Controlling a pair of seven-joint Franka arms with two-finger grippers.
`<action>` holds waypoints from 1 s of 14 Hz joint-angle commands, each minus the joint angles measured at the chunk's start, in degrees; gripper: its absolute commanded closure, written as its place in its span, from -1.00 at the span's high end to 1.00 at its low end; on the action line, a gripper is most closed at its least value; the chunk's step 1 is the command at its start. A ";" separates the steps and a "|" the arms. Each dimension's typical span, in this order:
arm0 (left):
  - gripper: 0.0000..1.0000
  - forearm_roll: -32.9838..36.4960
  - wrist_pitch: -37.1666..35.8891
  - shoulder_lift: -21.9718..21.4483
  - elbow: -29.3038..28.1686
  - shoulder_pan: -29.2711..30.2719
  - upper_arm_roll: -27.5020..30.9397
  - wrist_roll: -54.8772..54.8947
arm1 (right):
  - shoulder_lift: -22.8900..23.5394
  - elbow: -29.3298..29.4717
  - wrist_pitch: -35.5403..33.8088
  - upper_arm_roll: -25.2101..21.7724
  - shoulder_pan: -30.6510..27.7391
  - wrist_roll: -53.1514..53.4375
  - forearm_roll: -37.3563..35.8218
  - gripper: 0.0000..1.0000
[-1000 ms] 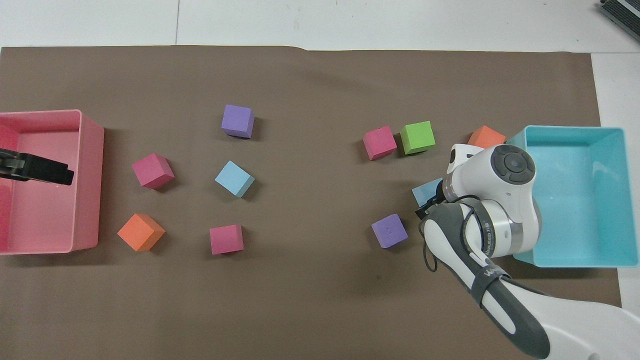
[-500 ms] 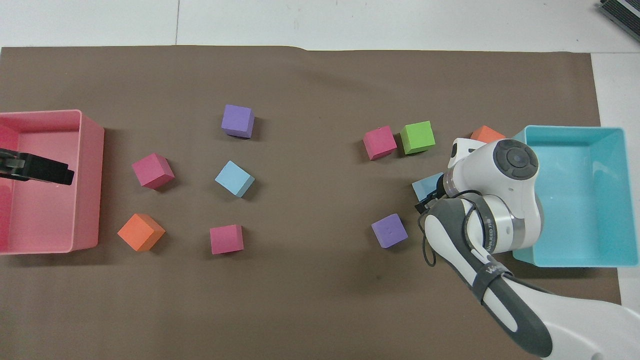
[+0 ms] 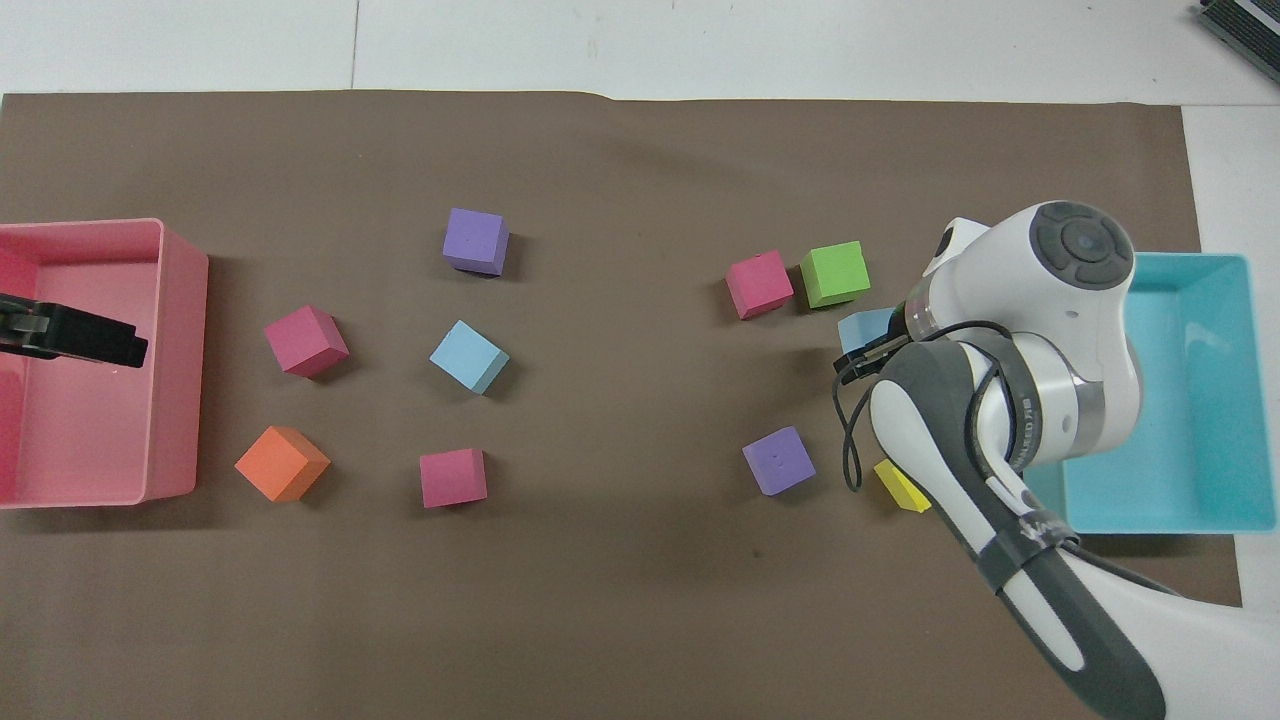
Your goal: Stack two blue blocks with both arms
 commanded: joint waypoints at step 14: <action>1.00 0.38 -0.31 -1.40 -1.28 0.57 -0.43 0.20 | 21.11 17.94 5.21 3.15 15.67 25.16 1.35 -1.00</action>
